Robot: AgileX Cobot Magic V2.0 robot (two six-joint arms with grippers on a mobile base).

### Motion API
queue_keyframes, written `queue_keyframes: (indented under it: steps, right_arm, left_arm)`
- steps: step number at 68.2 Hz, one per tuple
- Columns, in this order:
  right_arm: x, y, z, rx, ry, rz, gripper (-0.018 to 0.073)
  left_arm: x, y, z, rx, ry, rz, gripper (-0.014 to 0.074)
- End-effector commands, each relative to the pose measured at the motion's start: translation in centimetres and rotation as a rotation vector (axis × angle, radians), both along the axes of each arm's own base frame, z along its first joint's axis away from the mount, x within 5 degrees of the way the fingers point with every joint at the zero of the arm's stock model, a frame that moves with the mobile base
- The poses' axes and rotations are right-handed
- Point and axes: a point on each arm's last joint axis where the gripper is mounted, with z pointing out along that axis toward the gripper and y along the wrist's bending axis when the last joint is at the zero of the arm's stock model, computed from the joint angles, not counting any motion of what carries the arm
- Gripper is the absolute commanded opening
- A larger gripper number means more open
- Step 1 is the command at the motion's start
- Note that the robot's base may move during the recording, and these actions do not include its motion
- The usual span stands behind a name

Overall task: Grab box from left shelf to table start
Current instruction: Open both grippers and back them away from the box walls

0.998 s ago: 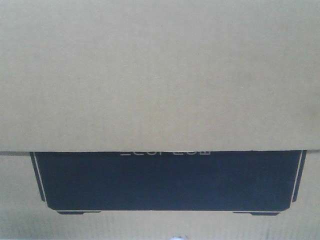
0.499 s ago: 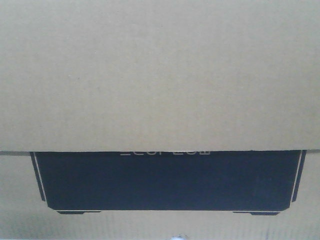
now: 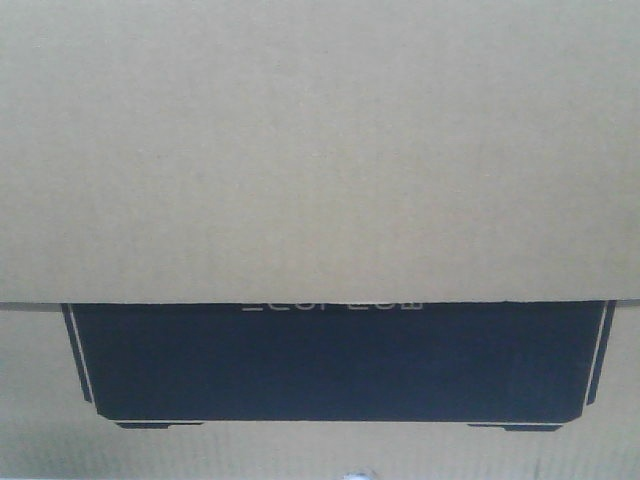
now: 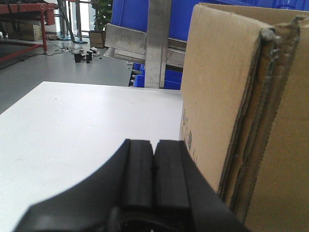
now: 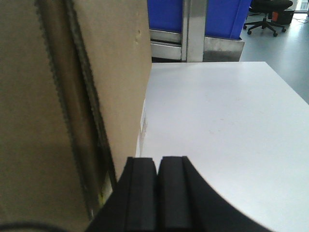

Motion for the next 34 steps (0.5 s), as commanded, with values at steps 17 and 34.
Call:
queue_keyframes:
  steps: [17,34]
  right_arm:
    - [0.01,-0.05,0.70,-0.009,-0.094,-0.007,0.0058]
    - [0.01,-0.05,0.70,-0.009,-0.094,-0.007,0.0058]
  left_arm:
    - [-0.20,0.04,1.02,-0.010,-0.107,-0.001,-0.0092]
    - [-0.20,0.04,1.02,-0.010,-0.107,-0.001,-0.0092]
